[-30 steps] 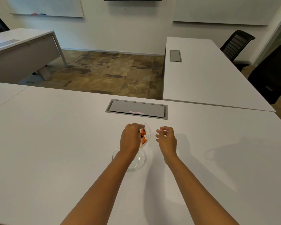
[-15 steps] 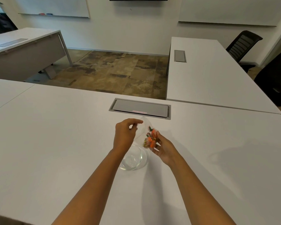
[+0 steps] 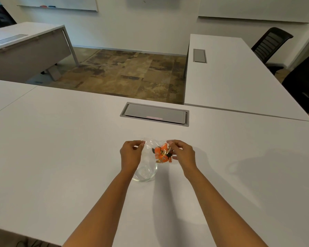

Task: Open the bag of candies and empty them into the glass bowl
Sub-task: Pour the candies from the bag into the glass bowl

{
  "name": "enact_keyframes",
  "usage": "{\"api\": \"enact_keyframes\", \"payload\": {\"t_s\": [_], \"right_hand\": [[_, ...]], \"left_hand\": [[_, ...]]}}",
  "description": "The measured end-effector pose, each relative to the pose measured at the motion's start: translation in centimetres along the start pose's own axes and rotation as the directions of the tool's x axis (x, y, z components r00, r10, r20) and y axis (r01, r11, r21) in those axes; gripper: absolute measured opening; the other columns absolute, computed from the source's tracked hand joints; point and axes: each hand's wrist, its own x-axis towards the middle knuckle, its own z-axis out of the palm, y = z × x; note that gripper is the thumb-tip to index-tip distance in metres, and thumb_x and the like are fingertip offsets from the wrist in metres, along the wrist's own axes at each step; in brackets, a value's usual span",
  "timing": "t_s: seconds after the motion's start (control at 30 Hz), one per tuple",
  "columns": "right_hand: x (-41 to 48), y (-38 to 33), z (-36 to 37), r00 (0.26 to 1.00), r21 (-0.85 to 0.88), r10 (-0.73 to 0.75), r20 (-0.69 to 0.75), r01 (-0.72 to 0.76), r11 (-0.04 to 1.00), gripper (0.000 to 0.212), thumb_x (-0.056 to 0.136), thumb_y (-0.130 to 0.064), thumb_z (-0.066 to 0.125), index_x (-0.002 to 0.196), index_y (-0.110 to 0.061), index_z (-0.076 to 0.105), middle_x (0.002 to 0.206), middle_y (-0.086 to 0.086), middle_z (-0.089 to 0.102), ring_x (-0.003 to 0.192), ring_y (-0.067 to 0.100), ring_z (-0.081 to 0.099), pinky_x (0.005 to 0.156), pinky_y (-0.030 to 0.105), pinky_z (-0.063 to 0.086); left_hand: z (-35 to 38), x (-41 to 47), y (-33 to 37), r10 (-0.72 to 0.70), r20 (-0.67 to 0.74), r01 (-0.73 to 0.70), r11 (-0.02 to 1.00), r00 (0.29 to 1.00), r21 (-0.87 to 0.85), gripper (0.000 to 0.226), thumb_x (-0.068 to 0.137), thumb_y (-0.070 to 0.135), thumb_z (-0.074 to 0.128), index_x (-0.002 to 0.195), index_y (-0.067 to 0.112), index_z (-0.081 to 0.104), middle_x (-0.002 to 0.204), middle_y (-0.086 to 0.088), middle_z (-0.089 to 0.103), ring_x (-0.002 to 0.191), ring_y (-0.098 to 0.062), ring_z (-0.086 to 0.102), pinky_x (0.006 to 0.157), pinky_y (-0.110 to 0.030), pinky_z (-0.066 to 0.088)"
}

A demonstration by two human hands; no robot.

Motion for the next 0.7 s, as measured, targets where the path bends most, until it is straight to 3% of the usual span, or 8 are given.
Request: {"api": "enact_keyframes", "payload": {"t_s": [0.1, 0.23, 0.53, 0.7], "right_hand": [[-0.3, 0.0, 0.8, 0.989, -0.196, -0.143, -0.029, 0.135, 0.971, 0.021, 0.087, -0.029, 0.061, 0.102, -0.019, 0.072, 0.104, 0.004, 0.072, 0.094, 0.021, 0.065, 0.083, 0.04, 0.057], [-0.7, 0.0, 1.7, 0.967, -0.368, -0.251, -0.03, 0.223, 0.903, 0.023, 0.086, -0.032, 0.061, 0.102, -0.02, 0.072, 0.104, 0.003, 0.072, 0.089, 0.016, 0.064, 0.077, 0.026, 0.054], [-1.8, -0.4, 3.4, 0.921, -0.548, -0.382, 0.073, 0.357, 0.756, 0.023, 0.087, -0.035, 0.059, 0.099, -0.021, 0.073, 0.095, 0.002, 0.073, 0.081, 0.016, 0.065, 0.067, 0.018, 0.045], [-2.1, -1.1, 3.9, 0.854, -0.639, -0.489, 0.177, 0.478, 0.603, 0.024, 0.091, -0.031, 0.054, 0.102, -0.018, 0.071, 0.09, 0.006, 0.07, 0.077, 0.02, 0.065, 0.064, 0.019, 0.042]], "left_hand": [[-0.1, 0.0, -1.5, -0.122, 0.008, 0.123, 0.988, 0.992, -0.092, 0.024, 0.089, 0.013, 0.058, 0.108, 0.003, 0.067, 0.109, -0.018, 0.069, 0.089, -0.029, 0.066, 0.085, -0.042, 0.057], [-0.2, 0.1, -3.1, -0.187, -0.013, 0.184, 0.974, 0.982, -0.132, 0.023, 0.087, 0.013, 0.061, 0.105, 0.001, 0.068, 0.103, -0.018, 0.069, 0.076, -0.025, 0.065, 0.067, -0.03, 0.055], [-0.7, 0.5, -5.4, -0.32, -0.02, 0.312, 0.934, 0.947, -0.174, 0.02, 0.086, 0.009, 0.061, 0.102, 0.0, 0.069, 0.1, -0.018, 0.071, 0.078, -0.028, 0.066, 0.085, -0.038, 0.056], [-0.6, 0.5, -6.0, -0.348, -0.023, 0.338, 0.923, 0.937, -0.183, 0.015, 0.085, 0.007, 0.062, 0.097, 0.001, 0.069, 0.096, -0.016, 0.069, 0.067, -0.022, 0.064, 0.076, -0.031, 0.054]]}}
